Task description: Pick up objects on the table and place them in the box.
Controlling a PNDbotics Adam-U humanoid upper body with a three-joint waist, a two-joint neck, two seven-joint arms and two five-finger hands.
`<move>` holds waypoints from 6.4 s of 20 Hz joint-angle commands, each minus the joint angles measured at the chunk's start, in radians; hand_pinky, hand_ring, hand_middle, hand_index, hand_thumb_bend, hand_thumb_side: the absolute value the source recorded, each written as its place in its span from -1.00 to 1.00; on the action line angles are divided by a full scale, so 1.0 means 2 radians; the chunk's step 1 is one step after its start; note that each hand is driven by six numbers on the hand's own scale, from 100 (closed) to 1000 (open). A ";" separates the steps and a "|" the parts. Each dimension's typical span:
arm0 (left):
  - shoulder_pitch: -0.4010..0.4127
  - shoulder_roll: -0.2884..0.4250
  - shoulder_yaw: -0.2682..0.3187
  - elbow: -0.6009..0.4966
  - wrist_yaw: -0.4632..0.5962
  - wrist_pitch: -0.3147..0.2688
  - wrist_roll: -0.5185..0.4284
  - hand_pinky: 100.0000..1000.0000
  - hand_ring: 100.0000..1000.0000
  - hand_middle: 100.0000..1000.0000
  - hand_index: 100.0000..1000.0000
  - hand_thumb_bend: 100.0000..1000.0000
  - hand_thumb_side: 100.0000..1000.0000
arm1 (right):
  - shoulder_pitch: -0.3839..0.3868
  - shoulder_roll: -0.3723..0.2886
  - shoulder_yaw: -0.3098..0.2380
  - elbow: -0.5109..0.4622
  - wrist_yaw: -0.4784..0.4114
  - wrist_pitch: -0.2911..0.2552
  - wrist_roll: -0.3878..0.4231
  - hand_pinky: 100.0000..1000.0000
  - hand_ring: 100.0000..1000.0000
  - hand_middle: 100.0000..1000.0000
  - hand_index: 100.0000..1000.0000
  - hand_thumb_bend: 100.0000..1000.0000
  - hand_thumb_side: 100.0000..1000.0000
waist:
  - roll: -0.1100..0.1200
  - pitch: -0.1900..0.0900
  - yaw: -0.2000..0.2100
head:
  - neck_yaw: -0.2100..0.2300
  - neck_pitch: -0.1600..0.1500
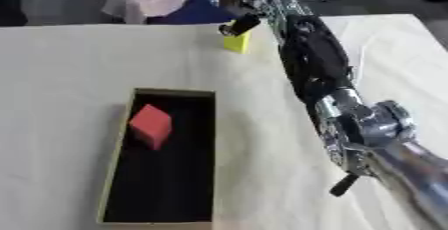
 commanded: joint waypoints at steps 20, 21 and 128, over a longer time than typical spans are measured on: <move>-0.002 0.011 0.005 -0.007 -0.004 0.000 0.004 0.63 0.80 0.83 0.74 -0.44 0.78 | -0.003 -0.012 -0.004 0.011 -0.030 0.020 0.036 0.54 0.32 0.38 0.75 -0.57 -0.39 | 0.005 0.000 0.006 | -0.004 -0.008; -0.002 0.011 0.005 -0.007 -0.004 0.000 0.004 0.63 0.80 0.83 0.74 -0.44 0.78 | -0.003 -0.011 -0.004 0.010 -0.030 0.020 0.030 0.52 0.29 0.34 0.72 -0.59 -0.51 | 0.005 -0.001 0.006 | -0.004 -0.008; 0.025 0.029 -0.006 0.011 0.002 0.001 0.004 0.64 0.79 0.82 0.73 -0.42 0.76 | 0.080 -0.016 0.364 -0.270 -0.553 -0.361 0.216 0.32 0.02 0.02 0.36 -0.90 -0.94 | -0.005 -0.080 -0.054 | 0.076 0.074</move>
